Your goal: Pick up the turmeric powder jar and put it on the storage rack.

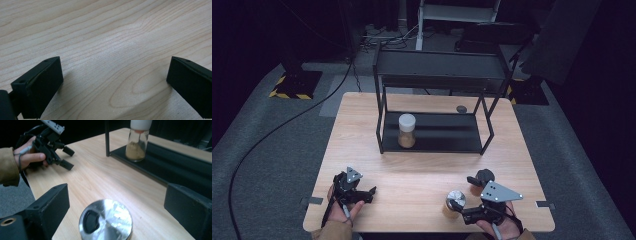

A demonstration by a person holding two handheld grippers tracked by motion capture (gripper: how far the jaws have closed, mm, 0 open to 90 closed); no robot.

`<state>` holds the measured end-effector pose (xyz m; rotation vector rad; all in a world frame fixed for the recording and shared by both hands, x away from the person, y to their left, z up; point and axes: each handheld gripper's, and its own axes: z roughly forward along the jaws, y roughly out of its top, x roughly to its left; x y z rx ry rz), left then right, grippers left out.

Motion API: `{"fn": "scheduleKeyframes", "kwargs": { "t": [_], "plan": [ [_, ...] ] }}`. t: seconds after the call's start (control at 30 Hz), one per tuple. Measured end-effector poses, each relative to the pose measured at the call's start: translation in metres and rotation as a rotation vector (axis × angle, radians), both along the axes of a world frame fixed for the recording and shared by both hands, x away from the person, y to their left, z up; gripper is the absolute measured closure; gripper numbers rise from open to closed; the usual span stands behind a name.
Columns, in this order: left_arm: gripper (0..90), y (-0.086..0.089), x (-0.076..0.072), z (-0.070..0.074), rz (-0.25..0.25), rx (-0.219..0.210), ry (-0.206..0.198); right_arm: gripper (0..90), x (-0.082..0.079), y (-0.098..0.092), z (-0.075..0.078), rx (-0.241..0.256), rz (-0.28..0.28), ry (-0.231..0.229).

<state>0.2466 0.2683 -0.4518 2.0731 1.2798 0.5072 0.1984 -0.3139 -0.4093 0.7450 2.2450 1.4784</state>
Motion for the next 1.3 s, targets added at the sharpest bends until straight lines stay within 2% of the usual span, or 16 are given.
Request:
{"fn": "scheduleKeyframes", "kwargs": {
  "t": [0.13, 0.33, 0.8, 1.07, 1.3],
  "plan": [
    [0.3, 0.0, 0.0, 0.0, 0.0, 0.0, 0.0, 6.9, -0.003, 0.002, -0.008, -0.027, 0.006, 0.019],
    [0.3, 0.0, 0.0, 0.0, 0.0, 0.0, 0.0, 8.7, -0.006, 0.002, -0.018, -0.047, 0.001, 0.023],
    [0.3, 0.0, 0.0, 0.0, 0.0, 0.0, 0.0, 12.2, 0.001, 0.008, -0.036, -0.101, 0.01, 0.055],
    [0.3, 0.0, 0.0, 0.0, 0.0, 0.0, 0.0, 18.7, 0.008, 0.016, -0.043, -0.127, 0.032, 0.062],
    [0.3, 0.0, 0.0, 0.0, 0.002, 0.0, 0.0, 30.2, 0.007, 0.017, -0.044, -0.137, 0.037, 0.041]
  ]
}}
